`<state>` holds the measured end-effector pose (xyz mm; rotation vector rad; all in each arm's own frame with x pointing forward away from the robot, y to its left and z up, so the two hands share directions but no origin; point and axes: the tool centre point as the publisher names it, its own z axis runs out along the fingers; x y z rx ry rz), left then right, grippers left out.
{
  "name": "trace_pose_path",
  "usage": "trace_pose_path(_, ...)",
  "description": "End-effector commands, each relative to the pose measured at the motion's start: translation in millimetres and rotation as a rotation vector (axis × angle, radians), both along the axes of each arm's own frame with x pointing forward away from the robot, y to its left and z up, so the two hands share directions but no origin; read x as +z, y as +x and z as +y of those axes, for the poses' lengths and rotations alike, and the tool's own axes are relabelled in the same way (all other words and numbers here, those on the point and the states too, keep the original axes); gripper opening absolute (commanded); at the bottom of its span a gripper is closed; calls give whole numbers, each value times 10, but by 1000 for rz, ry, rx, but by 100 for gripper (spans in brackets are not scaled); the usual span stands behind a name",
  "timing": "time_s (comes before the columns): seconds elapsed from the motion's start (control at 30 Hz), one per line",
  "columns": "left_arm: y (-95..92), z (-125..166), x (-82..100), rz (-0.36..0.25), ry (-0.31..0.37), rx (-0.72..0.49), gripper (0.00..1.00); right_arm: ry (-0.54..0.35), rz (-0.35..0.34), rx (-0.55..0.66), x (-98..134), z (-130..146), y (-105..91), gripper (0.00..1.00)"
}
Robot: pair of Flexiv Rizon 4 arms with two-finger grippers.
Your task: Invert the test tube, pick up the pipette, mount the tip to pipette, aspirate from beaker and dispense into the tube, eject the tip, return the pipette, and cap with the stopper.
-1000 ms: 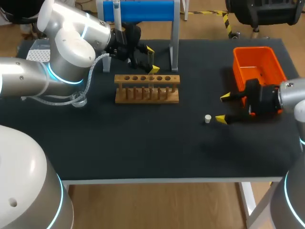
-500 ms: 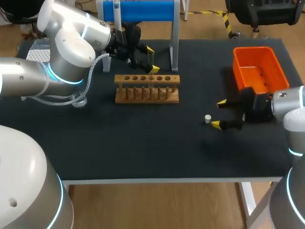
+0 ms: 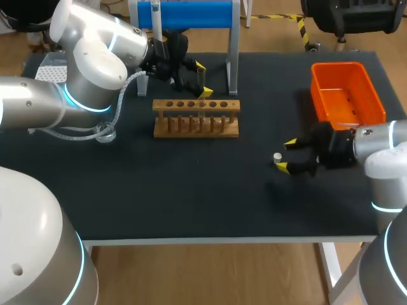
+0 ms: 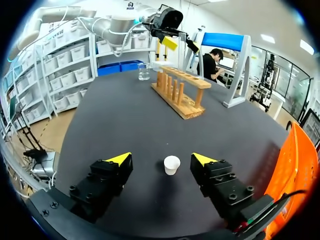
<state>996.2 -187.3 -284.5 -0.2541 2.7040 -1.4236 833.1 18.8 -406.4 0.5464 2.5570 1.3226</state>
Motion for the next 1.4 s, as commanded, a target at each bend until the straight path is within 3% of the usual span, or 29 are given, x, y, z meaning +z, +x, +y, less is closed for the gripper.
trace_pose_path(0.03,6,-2,3,2,2,-1,100,-7,-2,-7,-38,45,35,76)
trace_pose_path(0.1,6,-2,3,2,2,-1,100,-10,-2,-13,-46,51,55,82)
trace_pose_path(0.3,6,-2,3,2,2,-1,100,-16,-4,-28,-71,58,92,69)
trace_pose_path(0.83,6,-2,3,2,2,-1,100,-31,3,-41,-170,79,126,62)
trace_pose_path(0.97,6,-2,3,2,2,-1,100,-34,4,-43,-187,89,137,53)
trace_pose_path(1.4,6,-2,3,2,2,-1,100,-43,2,-51,-234,125,163,56)
